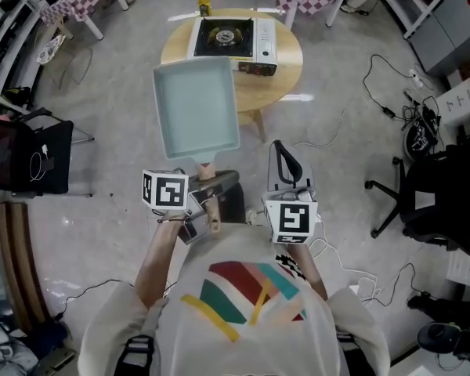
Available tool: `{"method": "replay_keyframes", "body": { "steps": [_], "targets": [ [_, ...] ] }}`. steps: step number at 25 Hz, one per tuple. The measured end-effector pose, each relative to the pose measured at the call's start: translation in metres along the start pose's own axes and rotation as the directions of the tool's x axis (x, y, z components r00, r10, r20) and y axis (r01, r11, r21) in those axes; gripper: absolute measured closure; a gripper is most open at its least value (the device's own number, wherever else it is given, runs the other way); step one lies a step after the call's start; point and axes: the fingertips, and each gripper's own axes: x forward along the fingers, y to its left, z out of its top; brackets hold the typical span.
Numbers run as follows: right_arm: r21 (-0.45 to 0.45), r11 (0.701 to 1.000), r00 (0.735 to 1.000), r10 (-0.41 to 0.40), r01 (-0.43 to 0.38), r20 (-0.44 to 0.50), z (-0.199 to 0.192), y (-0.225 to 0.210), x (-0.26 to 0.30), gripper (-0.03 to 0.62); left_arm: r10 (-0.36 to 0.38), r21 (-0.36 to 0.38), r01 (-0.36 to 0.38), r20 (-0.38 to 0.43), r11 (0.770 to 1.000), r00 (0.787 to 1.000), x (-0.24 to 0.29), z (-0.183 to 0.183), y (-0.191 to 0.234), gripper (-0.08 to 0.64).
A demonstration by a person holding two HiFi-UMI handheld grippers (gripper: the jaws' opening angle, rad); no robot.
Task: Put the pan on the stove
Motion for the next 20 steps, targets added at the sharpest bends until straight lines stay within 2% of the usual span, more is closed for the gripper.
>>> {"method": "replay_keyframes", "body": {
  "steps": [3,20],
  "targets": [
    [-0.002,1.000,1.000,-0.001,0.001,0.005,0.001,-0.006,-0.005,0.594,-0.015,-0.029,0.015,0.006,0.999,1.000,0.003,0.001,-0.004,0.552],
    [-0.005,1.000,1.000,-0.016,0.016,-0.016,-0.008,-0.032,0.035,0.594,-0.027,0.046,0.026,0.023,0.999,0.999,0.027,0.065,0.011,0.552]
  ]
}}
